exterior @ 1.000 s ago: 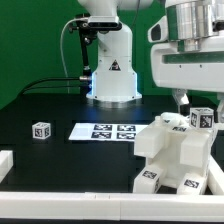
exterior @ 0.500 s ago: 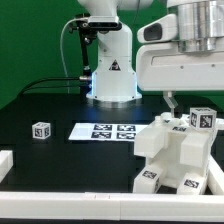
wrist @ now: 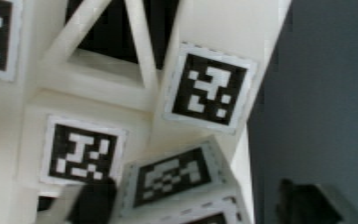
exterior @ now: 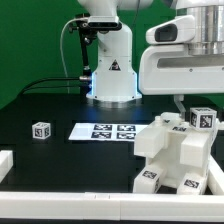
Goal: Assemble chair
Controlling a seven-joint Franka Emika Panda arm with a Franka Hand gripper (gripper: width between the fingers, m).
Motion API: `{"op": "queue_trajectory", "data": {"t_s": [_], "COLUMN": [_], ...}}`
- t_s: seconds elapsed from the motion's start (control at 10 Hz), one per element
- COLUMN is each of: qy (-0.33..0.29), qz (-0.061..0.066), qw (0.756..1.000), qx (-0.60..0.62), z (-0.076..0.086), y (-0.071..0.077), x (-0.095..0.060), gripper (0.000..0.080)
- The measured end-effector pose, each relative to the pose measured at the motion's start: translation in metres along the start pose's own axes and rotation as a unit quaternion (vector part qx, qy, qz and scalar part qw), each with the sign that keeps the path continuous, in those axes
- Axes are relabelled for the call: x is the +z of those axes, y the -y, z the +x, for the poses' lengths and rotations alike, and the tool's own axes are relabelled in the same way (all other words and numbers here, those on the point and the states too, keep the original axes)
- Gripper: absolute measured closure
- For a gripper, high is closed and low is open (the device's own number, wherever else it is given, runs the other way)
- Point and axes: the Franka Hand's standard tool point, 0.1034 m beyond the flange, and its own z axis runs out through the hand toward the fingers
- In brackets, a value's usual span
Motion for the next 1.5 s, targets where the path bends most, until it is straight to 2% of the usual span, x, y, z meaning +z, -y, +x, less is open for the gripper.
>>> {"op": "queue_trajectory", "data": {"t_s": [0.1,0.3,0.4,0.5,0.6,0.9,1.0,1.1,1.3,1.4,1.5], "qy": [0.000,-0.002,-0.009,-0.018,-0.018,-0.010,-0.009,-0.009,-0.009,-0.011,0.004], "qz": [0.000,-0.001,0.004,0.013,0.015,0.031,0.033,0.033,0.032,0.030,0.016], "qw": [0.999,0.988,0.978,0.959,0.944,0.857,0.848,0.852,0.862,0.908,0.946], "qx": [0.033,0.154,0.210,0.281,0.330,0.514,0.528,0.522,0.506,0.419,0.324], "z": [-0.0001,-0.0002,0.0012,0.0013,0.0005,0.0029,0.0030,0.0028,0.0027,0.0043,0.0008], "y": [0.0001,0.0033,0.0034,0.0016,0.0007,0.0010,0.0013,0.0014,0.0015,0.0009,0.0017], "x": [0.0001,-0.0002,0.0001,0.0004,0.0005,0.0012,0.0010,0.0012,0.0015,-0.0001,0.0003], "gripper": [0.0521,0.0520,0.0520,0.0520,0.0520,0.0518,0.0518,0.0518,0.0269,0.0180,0.0180]}}
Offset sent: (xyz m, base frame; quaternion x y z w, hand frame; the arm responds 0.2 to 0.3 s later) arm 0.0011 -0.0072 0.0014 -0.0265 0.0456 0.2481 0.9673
